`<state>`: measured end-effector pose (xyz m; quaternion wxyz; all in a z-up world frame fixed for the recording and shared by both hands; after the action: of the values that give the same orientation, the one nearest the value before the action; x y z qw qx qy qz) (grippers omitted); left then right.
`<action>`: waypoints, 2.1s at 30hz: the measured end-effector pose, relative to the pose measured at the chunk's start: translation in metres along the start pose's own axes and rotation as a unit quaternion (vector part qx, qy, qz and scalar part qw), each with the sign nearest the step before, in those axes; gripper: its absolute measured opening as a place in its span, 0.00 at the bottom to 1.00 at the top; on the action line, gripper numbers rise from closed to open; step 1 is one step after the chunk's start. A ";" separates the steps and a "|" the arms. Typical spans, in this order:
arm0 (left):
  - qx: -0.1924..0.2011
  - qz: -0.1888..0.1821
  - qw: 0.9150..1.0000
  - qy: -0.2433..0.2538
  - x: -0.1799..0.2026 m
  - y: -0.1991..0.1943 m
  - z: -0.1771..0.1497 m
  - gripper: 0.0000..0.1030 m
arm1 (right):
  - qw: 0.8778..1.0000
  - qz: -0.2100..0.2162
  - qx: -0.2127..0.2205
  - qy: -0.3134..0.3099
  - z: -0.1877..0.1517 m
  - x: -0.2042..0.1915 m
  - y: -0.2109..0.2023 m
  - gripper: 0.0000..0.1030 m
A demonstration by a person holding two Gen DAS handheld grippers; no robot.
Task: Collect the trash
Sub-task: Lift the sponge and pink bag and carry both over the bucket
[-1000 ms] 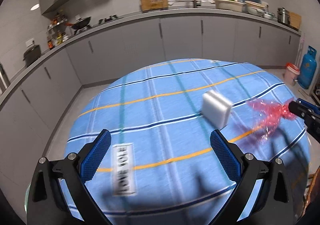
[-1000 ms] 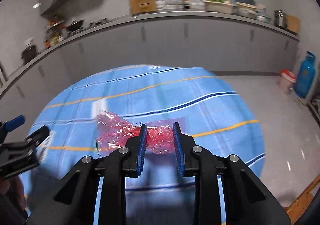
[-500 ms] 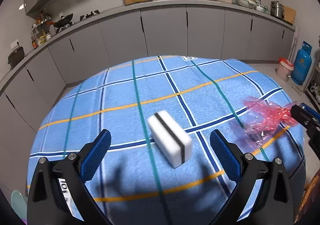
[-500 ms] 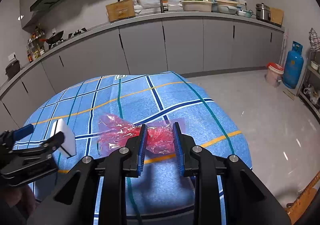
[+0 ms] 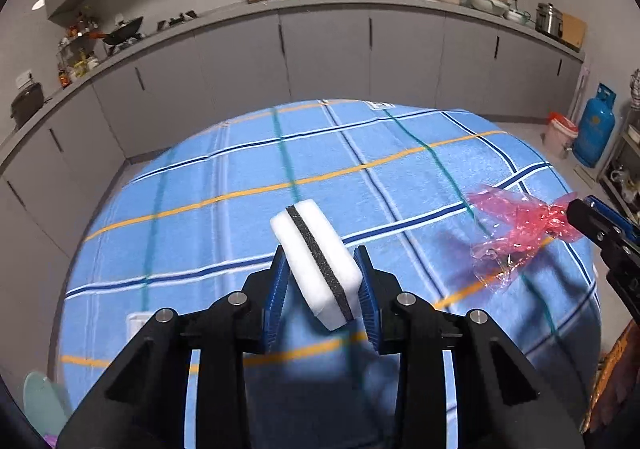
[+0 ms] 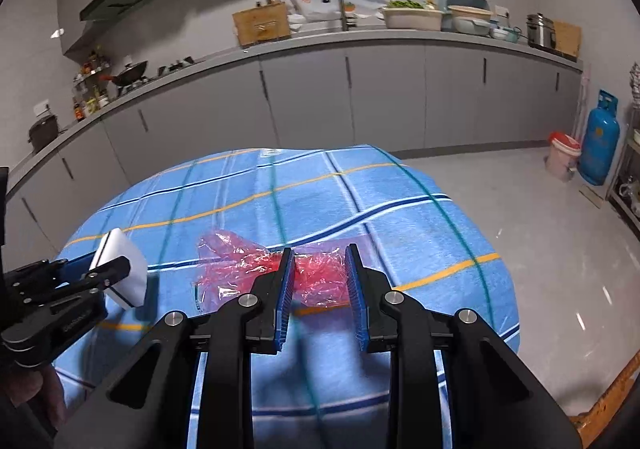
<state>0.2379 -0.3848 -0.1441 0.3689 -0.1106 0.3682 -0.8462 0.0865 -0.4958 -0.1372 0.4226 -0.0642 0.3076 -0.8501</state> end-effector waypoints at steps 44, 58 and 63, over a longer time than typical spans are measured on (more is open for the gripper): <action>0.052 0.094 0.989 -0.103 -0.150 -0.170 -0.113 0.33 | 0.980 0.146 0.030 -0.134 -0.037 -0.195 -0.099 0.25; 0.054 0.122 0.983 -0.125 -0.182 -0.187 -0.133 0.33 | 0.970 0.178 0.030 -0.164 -0.046 -0.235 -0.108 0.25; 0.053 0.133 0.980 -0.136 -0.200 -0.195 -0.141 0.33 | 0.964 0.196 0.025 -0.177 -0.050 -0.255 -0.109 0.25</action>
<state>0.2081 -0.0789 -0.0891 0.5304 -0.1553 0.2805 -0.7847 0.1559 -0.2291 -0.0761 0.6304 -0.1411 0.2128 -0.7331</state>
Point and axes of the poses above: each gripper's, at about its wrist camera, not at the fingertips, and y roughly the way its jaws point, x to its right, z to its top, the point moved 2 cm from there along y, roughly the way its jaws point
